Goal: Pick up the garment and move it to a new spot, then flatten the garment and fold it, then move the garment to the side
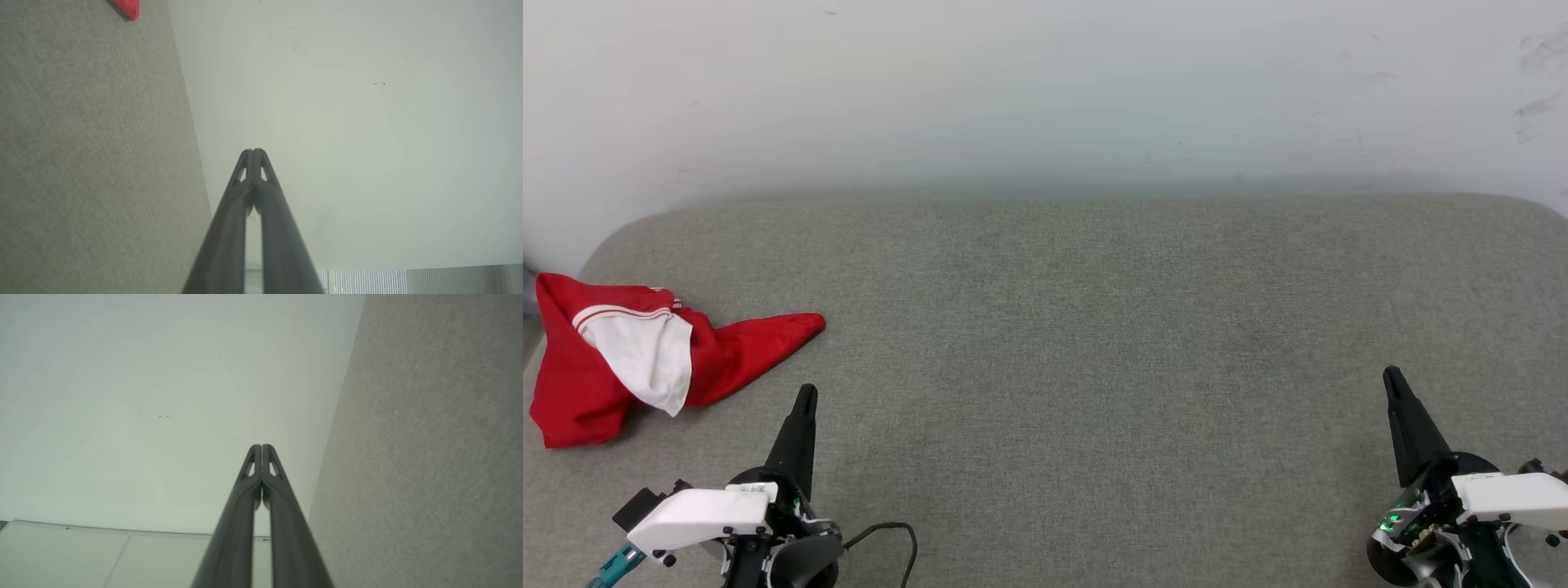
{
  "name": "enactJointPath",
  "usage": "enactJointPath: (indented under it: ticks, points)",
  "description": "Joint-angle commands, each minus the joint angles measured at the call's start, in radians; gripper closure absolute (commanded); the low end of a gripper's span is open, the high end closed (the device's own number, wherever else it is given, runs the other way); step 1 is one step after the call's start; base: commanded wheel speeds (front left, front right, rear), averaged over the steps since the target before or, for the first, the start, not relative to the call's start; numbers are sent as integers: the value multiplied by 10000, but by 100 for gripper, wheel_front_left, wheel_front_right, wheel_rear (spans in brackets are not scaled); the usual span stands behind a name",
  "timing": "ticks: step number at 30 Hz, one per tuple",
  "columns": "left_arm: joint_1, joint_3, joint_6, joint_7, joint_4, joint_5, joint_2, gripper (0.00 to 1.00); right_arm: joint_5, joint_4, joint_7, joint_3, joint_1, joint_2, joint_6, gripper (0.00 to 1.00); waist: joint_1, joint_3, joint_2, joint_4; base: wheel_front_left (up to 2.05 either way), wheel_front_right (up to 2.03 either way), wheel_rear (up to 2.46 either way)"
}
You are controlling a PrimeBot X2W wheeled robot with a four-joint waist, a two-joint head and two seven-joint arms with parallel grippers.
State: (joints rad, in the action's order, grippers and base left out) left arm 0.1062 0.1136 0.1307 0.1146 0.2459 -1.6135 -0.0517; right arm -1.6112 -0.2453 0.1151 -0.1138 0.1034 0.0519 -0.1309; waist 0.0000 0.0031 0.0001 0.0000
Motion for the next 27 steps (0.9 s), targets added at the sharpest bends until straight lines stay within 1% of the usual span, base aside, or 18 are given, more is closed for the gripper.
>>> enactJointPath:
  ticks: [1,18,19,23,27]
  points:
    - [56,27,15,19,-2,16,24,100,-37,-8,10,2,109,-32,3,100,0,0,-1,0,0,0,0]
    - [56,26,15,18,-2,15,24,100,-38,-8,9,2,110,-32,3,100,0,0,-1,0,0,0,0]
    - [0,0,0,0,0,0,0,0,0,0,0,0,0,0,0,0,0,0,-1,0,0,0,0]
    - [-247,-64,0,-44,270,18,19,0,17,-266,-22,24,-267,-6,0,0,0,2,-1,-1,0,0,0]
    - [-307,-144,0,-255,168,173,18,0,179,-183,-233,161,-321,-6,0,0,0,6,-1,-3,0,0,0]
